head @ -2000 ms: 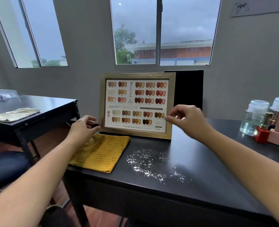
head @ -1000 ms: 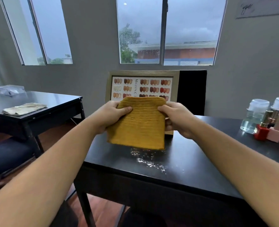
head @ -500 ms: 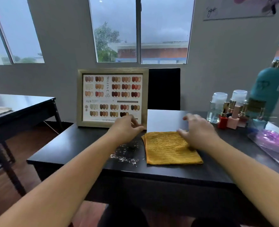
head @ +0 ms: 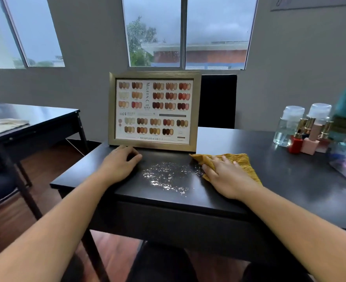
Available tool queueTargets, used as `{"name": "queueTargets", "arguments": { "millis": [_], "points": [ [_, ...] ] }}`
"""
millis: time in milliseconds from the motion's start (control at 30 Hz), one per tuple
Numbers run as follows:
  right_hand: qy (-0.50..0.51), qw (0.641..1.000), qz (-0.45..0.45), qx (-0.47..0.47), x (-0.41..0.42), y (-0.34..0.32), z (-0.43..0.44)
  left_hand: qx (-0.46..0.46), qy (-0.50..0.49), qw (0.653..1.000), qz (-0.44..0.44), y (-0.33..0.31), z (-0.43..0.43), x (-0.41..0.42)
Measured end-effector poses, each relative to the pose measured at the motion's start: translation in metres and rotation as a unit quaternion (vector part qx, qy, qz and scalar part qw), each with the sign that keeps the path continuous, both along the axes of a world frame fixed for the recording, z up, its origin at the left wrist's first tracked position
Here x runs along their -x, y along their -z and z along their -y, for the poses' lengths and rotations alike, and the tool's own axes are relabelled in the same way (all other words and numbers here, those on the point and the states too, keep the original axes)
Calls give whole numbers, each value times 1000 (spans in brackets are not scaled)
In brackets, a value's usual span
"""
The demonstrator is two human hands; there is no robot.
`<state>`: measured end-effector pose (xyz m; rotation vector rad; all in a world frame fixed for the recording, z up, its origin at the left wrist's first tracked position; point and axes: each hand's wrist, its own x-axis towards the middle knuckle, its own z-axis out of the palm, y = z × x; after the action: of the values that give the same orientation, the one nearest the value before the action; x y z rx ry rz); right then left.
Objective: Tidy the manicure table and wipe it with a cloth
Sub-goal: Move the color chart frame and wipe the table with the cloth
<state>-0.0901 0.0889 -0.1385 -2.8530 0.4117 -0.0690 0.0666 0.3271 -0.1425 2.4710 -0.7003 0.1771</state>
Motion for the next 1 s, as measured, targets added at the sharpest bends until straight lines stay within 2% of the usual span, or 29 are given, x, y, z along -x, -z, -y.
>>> {"name": "queueTargets", "arguments": {
  "millis": [100,333,433,600,733,867,933,1000],
  "points": [
    [-15,999,5,-46,-11,-4,-17,26,-1,1000,-2,1,-2,-3],
    [-92,995,-21,-43,-50,-9,-81,44,-12,999,-17,1,-5,-7],
    [-133,989,-32,-64,-61,-8,-87,110,-27,992,-49,1,-9,-9],
    [-203,957,21,-206,-56,-11,-73,145,-32,988,-49,3,-10,-9],
    [-200,954,48,-217,-45,-10,-60,169,-27,984,-57,4,-11,-9],
    [-155,949,100,-257,-38,-7,-51,164,-33,985,-49,5,-9,-9],
    [-127,956,73,-252,-39,-9,-58,160,-39,985,-44,4,-8,-9],
    [-142,971,13,-190,-42,-11,-70,158,-41,986,-40,4,-7,-9]
  ]
}}
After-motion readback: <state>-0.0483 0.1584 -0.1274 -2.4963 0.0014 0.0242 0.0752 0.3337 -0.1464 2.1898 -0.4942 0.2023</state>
